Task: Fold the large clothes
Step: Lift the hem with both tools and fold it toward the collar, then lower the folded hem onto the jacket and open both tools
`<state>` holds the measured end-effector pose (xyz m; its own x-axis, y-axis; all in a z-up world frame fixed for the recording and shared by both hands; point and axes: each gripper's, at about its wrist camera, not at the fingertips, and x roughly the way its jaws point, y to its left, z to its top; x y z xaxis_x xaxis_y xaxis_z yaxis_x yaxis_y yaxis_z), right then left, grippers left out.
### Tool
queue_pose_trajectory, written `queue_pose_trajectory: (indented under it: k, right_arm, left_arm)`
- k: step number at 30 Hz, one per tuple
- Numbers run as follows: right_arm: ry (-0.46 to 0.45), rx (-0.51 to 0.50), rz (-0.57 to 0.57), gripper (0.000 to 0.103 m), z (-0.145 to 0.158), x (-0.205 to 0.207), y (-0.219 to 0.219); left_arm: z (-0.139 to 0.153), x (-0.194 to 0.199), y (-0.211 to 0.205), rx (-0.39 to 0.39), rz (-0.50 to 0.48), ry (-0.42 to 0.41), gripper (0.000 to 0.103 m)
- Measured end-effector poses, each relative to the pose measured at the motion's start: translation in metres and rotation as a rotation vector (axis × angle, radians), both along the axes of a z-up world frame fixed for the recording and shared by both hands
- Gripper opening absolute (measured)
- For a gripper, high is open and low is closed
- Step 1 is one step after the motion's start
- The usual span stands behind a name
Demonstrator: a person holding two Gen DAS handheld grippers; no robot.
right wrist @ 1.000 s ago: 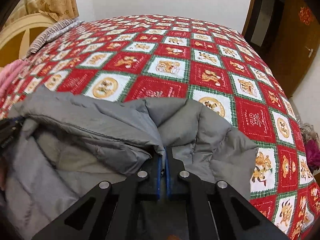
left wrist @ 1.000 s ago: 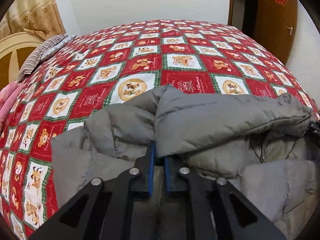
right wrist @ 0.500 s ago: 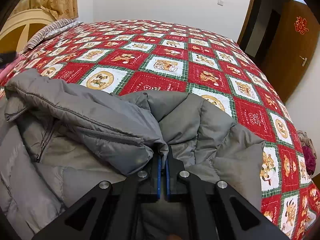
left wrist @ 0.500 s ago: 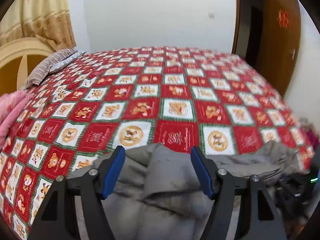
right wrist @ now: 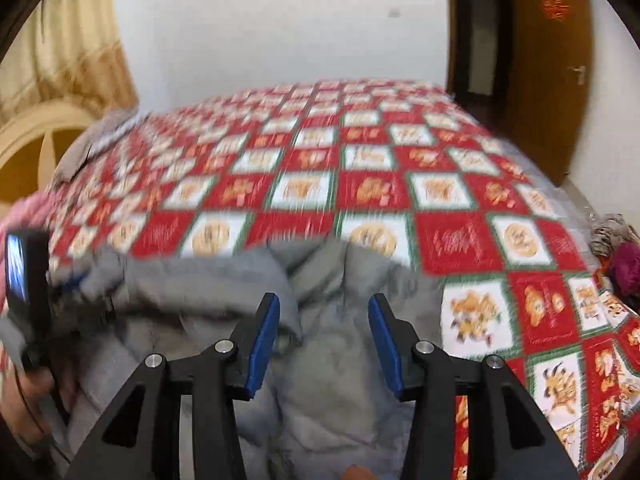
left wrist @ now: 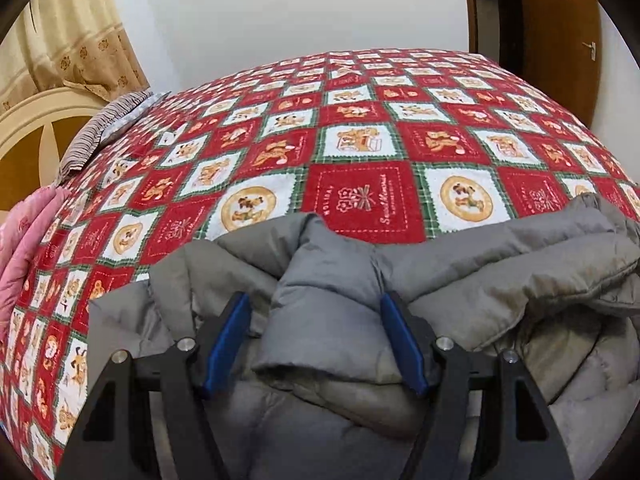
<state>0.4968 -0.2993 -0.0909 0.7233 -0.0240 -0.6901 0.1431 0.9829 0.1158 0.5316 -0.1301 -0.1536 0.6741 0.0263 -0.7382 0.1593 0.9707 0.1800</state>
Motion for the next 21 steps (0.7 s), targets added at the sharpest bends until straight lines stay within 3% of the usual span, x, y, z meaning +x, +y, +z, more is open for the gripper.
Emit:
queue_pose_trajectory:
  k: [2,5,8,10,12,14,21]
  right_arm:
    - [-0.005,0.028,0.032,0.047,0.004,0.018,0.012]
    - [0.000,0.034,0.070,0.047,-0.004,0.041,0.032]
    - [0.027,0.013,0.097,0.047,-0.024,0.055,0.050]
    - [0.064,0.015,0.103,0.047,-0.042,0.056,0.055]
    - [0.081,0.018,0.101,0.047,-0.056,0.054,0.053]
    - [0.077,0.009,0.106,0.047,-0.065,0.050,0.051]
    - [0.075,-0.009,0.116,0.047,-0.081,0.052,0.051]
  left_arm:
    - [0.007,0.000,-0.001,0.004,0.003,-0.012,0.070]
    - [0.040,-0.007,-0.002,-0.054,0.006,-0.094,0.071]
    - [0.055,-0.005,-0.009,-0.123,-0.011,-0.111,0.085]
    - [0.044,0.002,-0.019,-0.112,-0.042,-0.070,0.088]
    - [0.022,0.009,-0.027,-0.049,-0.028,-0.037,0.088]
    - [0.000,0.012,-0.026,-0.036,-0.017,-0.007,0.088]
    - [-0.015,0.006,-0.029,-0.026,0.002,-0.025,0.094]
